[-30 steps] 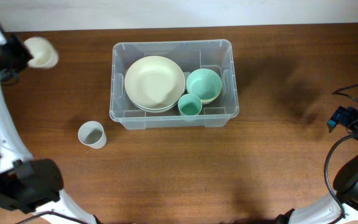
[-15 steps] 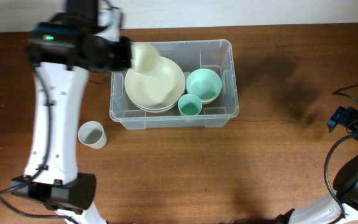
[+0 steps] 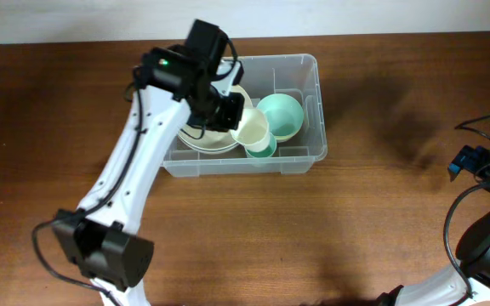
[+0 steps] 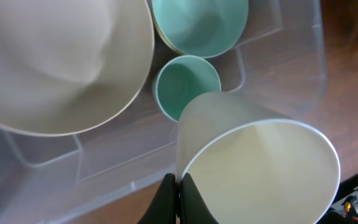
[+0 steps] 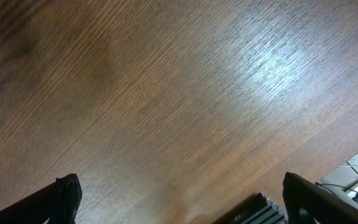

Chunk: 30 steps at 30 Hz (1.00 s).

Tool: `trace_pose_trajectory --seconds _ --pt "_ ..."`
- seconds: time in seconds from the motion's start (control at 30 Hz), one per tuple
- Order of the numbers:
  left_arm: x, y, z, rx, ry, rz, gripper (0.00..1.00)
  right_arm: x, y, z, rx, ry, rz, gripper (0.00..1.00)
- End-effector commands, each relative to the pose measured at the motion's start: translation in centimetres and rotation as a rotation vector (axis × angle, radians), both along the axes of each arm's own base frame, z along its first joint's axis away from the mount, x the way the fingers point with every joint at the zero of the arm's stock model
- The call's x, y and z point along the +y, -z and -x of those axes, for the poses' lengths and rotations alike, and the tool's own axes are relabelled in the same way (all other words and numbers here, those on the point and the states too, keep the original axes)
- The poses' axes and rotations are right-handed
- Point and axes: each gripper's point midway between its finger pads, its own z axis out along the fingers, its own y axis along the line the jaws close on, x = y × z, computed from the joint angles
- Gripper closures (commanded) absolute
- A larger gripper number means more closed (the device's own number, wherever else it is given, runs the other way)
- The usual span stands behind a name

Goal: Pack container
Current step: 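Carry the cream cup over and lower it into the mint green cup, then release the cream cup and move the left gripper to the grey cup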

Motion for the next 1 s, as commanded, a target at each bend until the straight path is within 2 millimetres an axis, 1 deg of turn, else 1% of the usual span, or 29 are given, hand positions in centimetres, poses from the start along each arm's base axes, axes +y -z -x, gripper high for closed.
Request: trace_pose_trajectory --seconds 0.0,0.17,0.33,0.47,0.63,0.97 --pt "-1.5 1.7 0.1 0.034 0.045 0.007 0.99 -0.4 -0.9 -0.1 -0.02 0.007 0.026 0.01" --pt "-2.5 3.0 0.0 0.046 0.065 -0.007 0.99 -0.4 -0.9 -0.1 -0.02 0.007 0.026 0.01" --pt "-2.8 4.2 -1.0 0.037 0.063 -0.015 0.99 -0.4 -0.9 -0.1 -0.02 0.007 0.026 0.02" --pt "-2.0 5.3 -1.7 0.029 0.046 -0.075 0.99 -0.4 -0.9 -0.1 -0.02 0.007 0.026 0.01" --pt "-1.5 6.1 -2.6 0.011 0.032 -0.113 0.99 -0.4 -0.9 -0.1 -0.02 0.007 0.026 0.01" --pt "-1.4 7.1 -2.8 0.028 0.028 -0.124 0.99 -0.4 -0.9 -0.1 -0.02 0.007 0.026 0.01"
